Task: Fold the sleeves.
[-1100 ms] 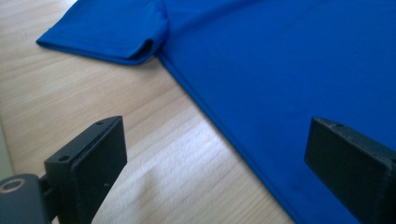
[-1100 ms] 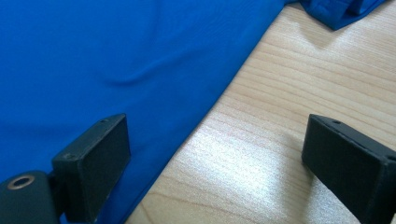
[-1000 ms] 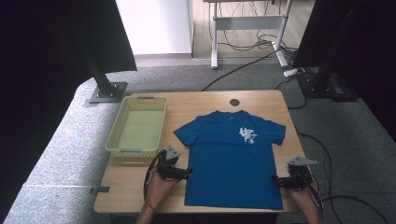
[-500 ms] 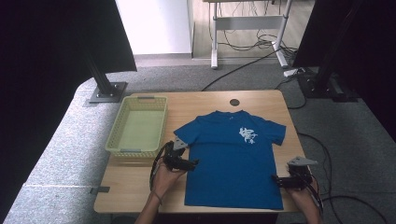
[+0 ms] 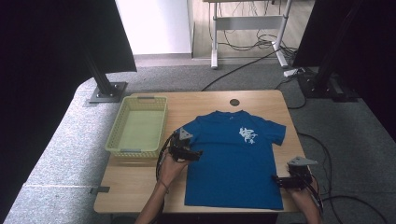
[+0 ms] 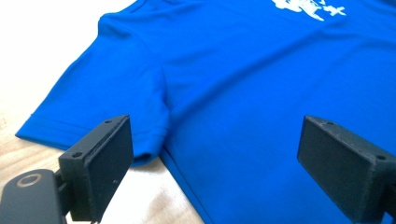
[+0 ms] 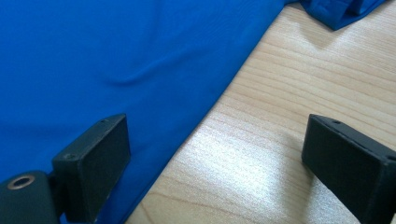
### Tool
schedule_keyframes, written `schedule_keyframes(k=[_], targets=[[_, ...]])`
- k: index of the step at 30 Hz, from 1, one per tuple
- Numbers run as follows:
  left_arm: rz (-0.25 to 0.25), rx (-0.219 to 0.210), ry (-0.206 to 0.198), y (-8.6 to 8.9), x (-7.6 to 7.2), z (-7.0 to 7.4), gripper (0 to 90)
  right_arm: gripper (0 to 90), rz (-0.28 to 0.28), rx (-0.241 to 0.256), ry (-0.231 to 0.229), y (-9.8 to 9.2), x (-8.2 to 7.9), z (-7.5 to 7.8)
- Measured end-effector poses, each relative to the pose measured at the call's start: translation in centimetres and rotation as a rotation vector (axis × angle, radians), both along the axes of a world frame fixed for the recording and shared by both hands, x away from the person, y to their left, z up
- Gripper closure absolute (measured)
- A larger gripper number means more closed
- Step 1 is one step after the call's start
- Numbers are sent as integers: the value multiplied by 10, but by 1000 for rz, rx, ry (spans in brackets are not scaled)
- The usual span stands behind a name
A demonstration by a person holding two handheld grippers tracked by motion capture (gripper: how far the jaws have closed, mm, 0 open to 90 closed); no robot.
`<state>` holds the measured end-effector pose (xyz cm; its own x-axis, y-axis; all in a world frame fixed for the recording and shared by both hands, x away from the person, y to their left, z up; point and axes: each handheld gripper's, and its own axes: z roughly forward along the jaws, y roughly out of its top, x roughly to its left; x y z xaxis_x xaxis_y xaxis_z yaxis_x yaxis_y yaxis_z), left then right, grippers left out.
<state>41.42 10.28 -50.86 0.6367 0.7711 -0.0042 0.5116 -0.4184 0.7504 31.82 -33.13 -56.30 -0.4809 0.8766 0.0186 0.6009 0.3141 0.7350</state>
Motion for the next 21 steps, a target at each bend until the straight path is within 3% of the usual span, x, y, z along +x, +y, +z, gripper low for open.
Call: schedule_keyframes(k=[8, 21], targets=[[44, -11, 10, -1, 20, 0, 117, 78, 0, 0, 0, 0, 0, 0], [131, 12, 19, 6, 52, -2, 166, 78, 0, 0, 0, 0, 0, 0]])
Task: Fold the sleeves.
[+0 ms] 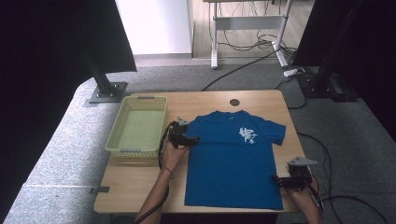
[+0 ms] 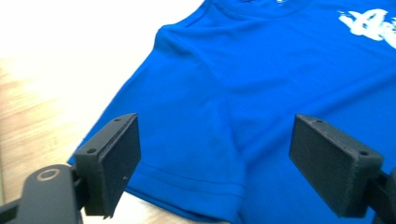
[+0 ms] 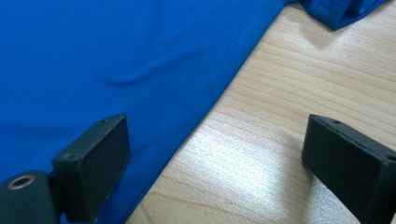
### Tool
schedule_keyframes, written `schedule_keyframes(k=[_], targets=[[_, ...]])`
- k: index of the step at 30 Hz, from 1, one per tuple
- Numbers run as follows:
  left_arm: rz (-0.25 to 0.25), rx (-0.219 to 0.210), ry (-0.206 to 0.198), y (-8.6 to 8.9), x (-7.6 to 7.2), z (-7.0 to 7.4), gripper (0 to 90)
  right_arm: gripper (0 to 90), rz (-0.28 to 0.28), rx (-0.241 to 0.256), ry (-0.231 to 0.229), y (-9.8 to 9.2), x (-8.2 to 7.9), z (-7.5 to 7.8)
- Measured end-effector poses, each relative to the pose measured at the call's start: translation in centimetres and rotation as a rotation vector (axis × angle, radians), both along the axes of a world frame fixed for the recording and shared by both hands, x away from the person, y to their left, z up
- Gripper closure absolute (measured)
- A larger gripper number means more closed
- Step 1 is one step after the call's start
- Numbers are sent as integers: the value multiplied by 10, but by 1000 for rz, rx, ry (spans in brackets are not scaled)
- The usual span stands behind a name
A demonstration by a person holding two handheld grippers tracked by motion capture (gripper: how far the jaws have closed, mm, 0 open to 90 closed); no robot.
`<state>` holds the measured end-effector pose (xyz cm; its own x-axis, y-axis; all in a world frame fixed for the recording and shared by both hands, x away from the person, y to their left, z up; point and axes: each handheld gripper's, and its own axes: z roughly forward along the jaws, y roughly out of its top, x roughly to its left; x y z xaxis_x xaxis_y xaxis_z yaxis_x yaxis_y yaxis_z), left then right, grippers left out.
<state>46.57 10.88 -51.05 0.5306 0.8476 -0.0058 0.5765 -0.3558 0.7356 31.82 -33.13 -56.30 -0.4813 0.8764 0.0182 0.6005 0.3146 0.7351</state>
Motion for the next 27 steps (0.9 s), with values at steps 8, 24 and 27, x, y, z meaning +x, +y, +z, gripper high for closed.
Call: schedule_keyframes(k=[8, 24, 27], targets=[[51, 15, 2, 2, 17, -4, 205, 78, 0, 0, 0, 0, 0, 0], [147, 26, 22, 8, 44, -20, 291, 78, 1, 0, -2, 0, 0, 0], [157, 52, 29, 7, 47, -25, 304, 78, 1, 0, -2, 0, 0, 0]])
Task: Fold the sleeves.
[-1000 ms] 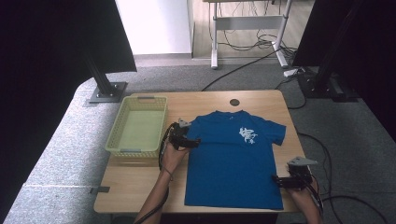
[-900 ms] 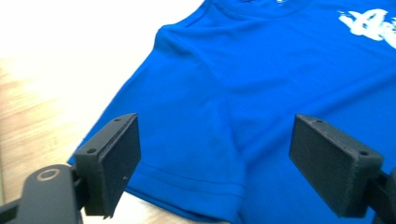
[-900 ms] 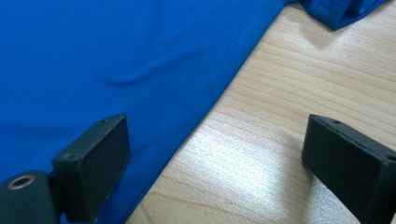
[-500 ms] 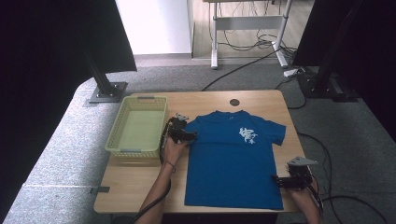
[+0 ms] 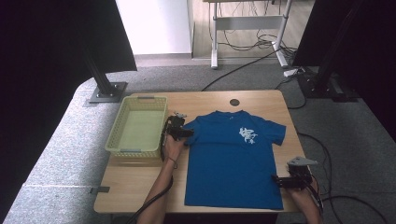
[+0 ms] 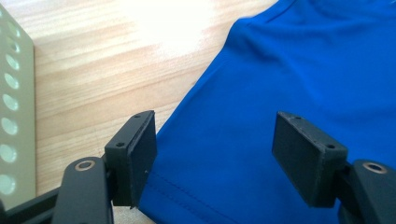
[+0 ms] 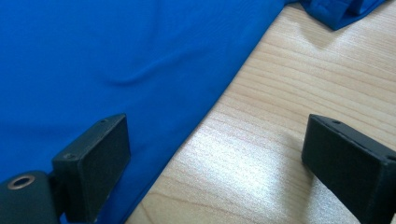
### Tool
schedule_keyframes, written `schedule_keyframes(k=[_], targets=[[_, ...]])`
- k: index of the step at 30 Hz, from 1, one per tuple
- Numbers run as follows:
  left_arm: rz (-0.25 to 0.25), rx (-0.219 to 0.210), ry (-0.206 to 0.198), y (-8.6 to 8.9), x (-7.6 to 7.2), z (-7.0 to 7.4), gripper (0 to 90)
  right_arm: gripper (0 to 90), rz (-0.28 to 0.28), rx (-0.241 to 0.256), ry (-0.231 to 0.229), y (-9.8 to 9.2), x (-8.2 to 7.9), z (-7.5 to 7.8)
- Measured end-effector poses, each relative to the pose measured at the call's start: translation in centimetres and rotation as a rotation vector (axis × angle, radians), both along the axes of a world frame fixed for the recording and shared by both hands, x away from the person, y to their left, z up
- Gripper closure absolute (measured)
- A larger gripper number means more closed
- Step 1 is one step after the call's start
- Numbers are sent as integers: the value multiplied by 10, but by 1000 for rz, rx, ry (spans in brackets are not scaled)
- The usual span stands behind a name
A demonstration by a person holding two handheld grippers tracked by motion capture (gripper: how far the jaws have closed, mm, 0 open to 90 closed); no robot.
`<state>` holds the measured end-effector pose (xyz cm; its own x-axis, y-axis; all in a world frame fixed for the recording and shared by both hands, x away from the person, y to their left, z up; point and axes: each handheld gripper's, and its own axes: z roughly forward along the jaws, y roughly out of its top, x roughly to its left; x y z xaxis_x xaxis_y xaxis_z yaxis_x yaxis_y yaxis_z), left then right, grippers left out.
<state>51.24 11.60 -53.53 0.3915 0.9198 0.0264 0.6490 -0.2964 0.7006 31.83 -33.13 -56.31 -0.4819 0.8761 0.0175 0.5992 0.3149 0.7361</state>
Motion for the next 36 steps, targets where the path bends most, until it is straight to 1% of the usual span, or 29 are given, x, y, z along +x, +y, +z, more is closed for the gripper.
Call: schedule_keyframes(k=[2, 4, 7, 9, 12, 16, 17, 18, 19, 21, 23, 27, 30, 32, 36], targets=[[12, 23, 6, 0, 2, -3, 309, 78, 0, 0, 0, 0, 0, 0], [25, 34, 13, 0, 4, -6, 316, 78, 0, 0, 0, 0, 0, 0], [41, 2, 21, 2, 6, -7, 322, 78, 0, 0, 0, 0, 0, 0], [41, -6, 16, 2, 4, -7, 356, 78, 0, 0, 0, 0, 0, 0], [35, -17, -1, 1, 1, -8, 503, 78, 0, -1, 0, 0, 0, 0], [14, -32, -5, -3, -1, -8, 771, 78, 0, 0, -1, 0, 0, 0], [8, -38, -2, -4, -1, -8, 821, 78, 0, 0, -1, 0, 0, 0], [7, -38, -2, -4, -1, -8, 853, 78, 0, 0, -1, 0, 0, 0], [5, -37, -2, -4, -1, -7, 861, 78, 0, 0, 0, 0, 0, 0], [5, -48, -2, -3, -2, -7, 865, 78, 0, 0, 0, 0, 0, 0], [6, -65, -16, -2, -3, -3, 865, 78, 0, 0, 0, 0, 0, 0], [-13, -87, -52, -4, -6, 13, 864, 78, 0, 0, -1, 0, 0, 0], [-42, -101, -72, -11, -9, 26, 860, 78, 0, 0, 0, 0, 0, 0], [-67, -111, -84, -18, -12, 31, 855, 79, 0, 0, -1, 0, 0, 0], [-123, -105, -92, -38, -16, 35, 848, 78, 0, 0, -1, 0, 0, 0]])
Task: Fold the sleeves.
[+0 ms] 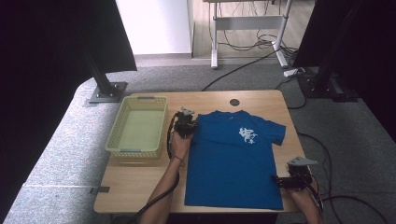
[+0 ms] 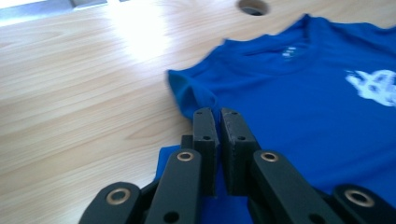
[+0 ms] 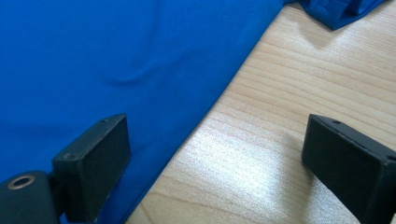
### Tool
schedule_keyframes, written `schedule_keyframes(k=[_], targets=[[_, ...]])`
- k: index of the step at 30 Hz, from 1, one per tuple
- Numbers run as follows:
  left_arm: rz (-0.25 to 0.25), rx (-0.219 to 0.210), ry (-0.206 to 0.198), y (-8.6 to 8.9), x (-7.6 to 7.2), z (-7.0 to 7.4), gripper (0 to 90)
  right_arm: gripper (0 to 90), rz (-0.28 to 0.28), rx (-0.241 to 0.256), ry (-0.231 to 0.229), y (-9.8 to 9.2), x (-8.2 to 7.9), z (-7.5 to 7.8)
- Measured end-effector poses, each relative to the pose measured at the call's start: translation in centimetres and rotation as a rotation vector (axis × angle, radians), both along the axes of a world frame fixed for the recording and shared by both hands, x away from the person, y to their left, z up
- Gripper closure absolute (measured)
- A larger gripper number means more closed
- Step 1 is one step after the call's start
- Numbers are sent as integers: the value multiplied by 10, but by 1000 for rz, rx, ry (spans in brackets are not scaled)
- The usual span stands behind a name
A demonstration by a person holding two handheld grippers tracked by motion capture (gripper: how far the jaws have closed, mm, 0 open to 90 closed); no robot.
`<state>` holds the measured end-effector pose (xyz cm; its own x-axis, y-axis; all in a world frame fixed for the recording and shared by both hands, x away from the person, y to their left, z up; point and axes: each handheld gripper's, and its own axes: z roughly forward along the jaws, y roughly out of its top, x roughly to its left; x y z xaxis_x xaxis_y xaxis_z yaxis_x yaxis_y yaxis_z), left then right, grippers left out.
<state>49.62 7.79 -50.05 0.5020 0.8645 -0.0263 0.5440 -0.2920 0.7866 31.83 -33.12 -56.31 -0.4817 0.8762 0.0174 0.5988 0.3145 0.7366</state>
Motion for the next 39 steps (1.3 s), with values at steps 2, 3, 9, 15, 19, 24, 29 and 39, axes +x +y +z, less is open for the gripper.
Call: schedule_keyframes(k=[2, 3, 9, 15, 19, 24, 29, 39], targets=[[-29, 0, 0, -10, -1, -2, 845, 78, 0, 0, 0, 0, 0, 0], [-42, 1, 2, -15, -2, -3, 841, 79, 0, 0, 0, 0, 0, 0], [-113, 20, 34, -41, -3, -17, 816, 78, 0, 0, 0, 0, 0, 0], [-151, 5, 65, -48, -2, -26, 715, 79, 0, 0, 0, 0, 0, 0], [-162, -41, 22, -43, -4, -11, 643, 79, 0, 0, 0, 0, 0, 0], [-127, -38, 11, -32, -2, 0, 602, 79, 0, 0, 0, 0, 0, 0], [-97, 23, 58, -27, 0, -15, 591, 79, 0, 0, 0, 0, 0, 0], [8, -13, 24, -14, -2, -25, 562, 81, 1, 0, 1, 0, 0, 0]])
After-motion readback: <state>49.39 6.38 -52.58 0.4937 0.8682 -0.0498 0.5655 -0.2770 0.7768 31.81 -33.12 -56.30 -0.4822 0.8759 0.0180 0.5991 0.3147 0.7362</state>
